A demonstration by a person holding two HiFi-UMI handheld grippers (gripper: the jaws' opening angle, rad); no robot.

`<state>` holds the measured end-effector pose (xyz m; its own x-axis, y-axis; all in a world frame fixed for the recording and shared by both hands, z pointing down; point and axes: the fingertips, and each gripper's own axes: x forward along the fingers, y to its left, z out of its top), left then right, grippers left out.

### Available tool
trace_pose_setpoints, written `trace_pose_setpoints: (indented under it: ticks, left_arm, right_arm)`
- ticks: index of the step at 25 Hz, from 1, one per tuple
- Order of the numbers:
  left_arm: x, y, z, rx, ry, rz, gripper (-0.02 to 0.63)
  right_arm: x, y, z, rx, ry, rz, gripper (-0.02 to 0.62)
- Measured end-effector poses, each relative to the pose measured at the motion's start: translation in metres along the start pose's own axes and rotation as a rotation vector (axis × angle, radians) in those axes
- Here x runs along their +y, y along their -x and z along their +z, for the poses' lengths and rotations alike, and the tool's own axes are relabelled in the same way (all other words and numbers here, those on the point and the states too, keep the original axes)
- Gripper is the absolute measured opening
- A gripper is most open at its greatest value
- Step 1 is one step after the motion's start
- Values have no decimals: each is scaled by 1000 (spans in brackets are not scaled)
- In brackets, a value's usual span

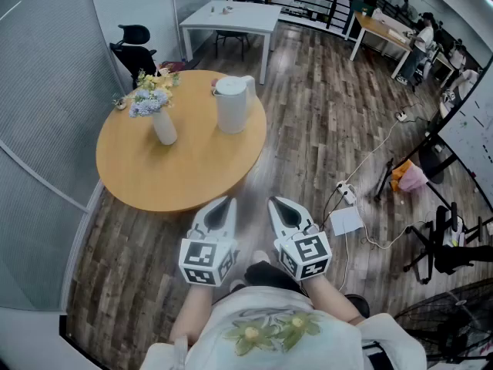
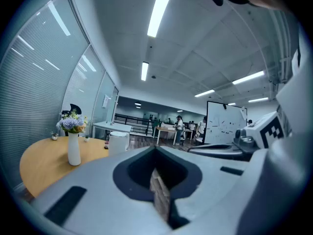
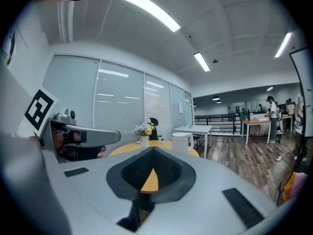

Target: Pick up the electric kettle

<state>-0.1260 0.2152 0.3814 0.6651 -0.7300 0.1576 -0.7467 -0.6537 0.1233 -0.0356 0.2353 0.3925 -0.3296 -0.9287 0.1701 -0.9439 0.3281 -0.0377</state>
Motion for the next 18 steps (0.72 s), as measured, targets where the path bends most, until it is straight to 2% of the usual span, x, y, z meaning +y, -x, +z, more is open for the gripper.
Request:
trace_pose_setpoints:
  ticks: [6, 12, 18]
  left_arm:
    - [2, -18, 2, 0, 2, 9, 5]
    - [1, -41, 9, 11, -48, 10, 5]
    - [17, -61, 10, 2, 7, 33, 5]
  right_arm:
    - [-15, -9, 2, -15, -13, 1, 20]
    - [-35, -26, 9, -25, -30, 15, 20]
    - [-49, -47, 10, -14, -22, 34, 23]
